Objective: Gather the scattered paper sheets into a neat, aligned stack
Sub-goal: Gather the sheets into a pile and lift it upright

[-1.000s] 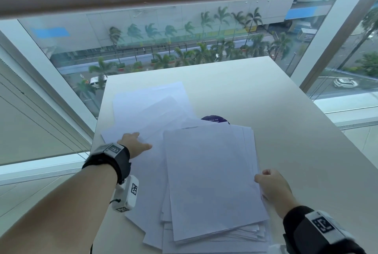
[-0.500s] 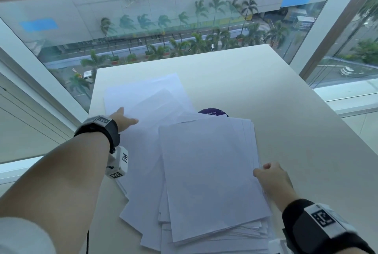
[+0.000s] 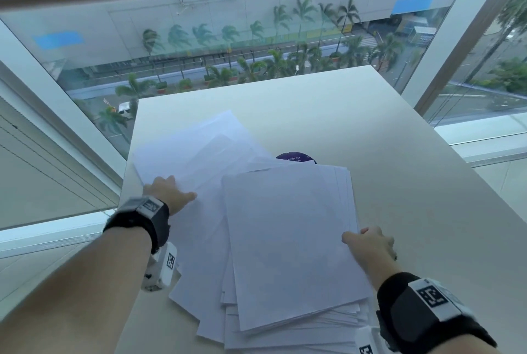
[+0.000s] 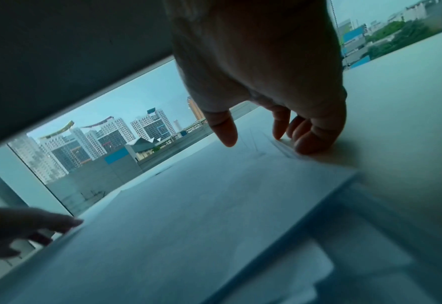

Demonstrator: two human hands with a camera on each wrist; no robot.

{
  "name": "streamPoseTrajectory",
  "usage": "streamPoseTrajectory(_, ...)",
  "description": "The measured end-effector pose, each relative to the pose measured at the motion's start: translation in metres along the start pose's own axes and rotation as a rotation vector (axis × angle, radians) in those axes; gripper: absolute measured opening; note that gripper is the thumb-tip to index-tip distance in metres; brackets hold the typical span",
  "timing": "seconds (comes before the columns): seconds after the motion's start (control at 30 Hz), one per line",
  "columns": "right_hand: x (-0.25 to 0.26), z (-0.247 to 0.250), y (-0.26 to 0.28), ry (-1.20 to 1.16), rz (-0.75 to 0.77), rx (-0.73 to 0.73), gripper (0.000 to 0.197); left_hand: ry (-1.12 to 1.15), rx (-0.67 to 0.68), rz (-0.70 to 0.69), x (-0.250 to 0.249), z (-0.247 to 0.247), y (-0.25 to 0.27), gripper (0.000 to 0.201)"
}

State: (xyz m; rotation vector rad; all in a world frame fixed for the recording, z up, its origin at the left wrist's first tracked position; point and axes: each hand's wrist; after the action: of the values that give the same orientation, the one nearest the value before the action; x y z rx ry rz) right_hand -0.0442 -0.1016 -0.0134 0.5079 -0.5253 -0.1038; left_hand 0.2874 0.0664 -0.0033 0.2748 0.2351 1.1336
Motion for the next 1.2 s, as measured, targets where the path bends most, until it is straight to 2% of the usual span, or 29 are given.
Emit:
streamPoseTrajectory(0.2, -0.008, 0.002, 0.006, -0.038, 0.113, 0.033, 0.042, 0.094, -0.047, 0.144, 0.009, -0.043, 0.077, 0.078)
streamPoseTrajectory(0.37, -0.009, 0.008, 0.009, 0.052, 0.169, 0.010, 0.044, 0.081, -0.021, 0.146, 0.014, -0.057, 0.119, 0.074)
streamPoseTrajectory(0.43, -0.009, 0.006, 0.010, 0.143, 0.217, -0.005, 0.057, 0.066, -0.028, 0.135, 0.015, -0.062, 0.136, 0.071)
streamPoseTrajectory(0.53, -0.016, -0.004, 0.010, 0.228, 0.296, 0.060, 0.092, 0.073, -0.034, 0.133, 0.015, -0.073, 0.159, 0.065)
streamPoseTrajectory(0.6, -0.022, -0.009, 0.010, 0.305, 0.365, 0.085, 0.106, 0.098, -0.012, 0.150, 0.015, -0.081, 0.174, 0.065)
streamPoseTrajectory(0.8, -0.036, -0.002, 0.004, 0.403, 0.472, 0.106, 0.110, 0.099, 0.045, 0.178, 0.013, -0.084, 0.212, 0.066)
streamPoseTrajectory(1.03, -0.044, 0.009, -0.006, 0.439, 0.529, 0.140, 0.115, 0.408, 0.203, 0.136, 0.015, -0.060, 0.225, 0.064)
streamPoseTrajectory(1.1, -0.043, 0.011, -0.009, 0.425, 0.537, 0.150, 0.117, 0.414, 0.115, 0.173, 0.023, -0.054, 0.220, 0.063)
streamPoseTrajectory(1.2, -0.043, 0.016, -0.012, 0.338, 0.466, 0.112, 0.108, 0.372, -0.064, 0.269, 0.043, -0.051, 0.205, 0.063)
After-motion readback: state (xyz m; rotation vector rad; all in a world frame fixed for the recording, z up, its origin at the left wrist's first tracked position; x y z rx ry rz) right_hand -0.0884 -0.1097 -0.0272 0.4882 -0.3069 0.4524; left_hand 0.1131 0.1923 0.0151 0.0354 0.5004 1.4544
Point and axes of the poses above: each hand's wrist, its own y-axis away from the middle knuckle, its own z-axis out of the back of the hand, x = y × z, and after that the axes turned 7 degrees about -x, right-handed
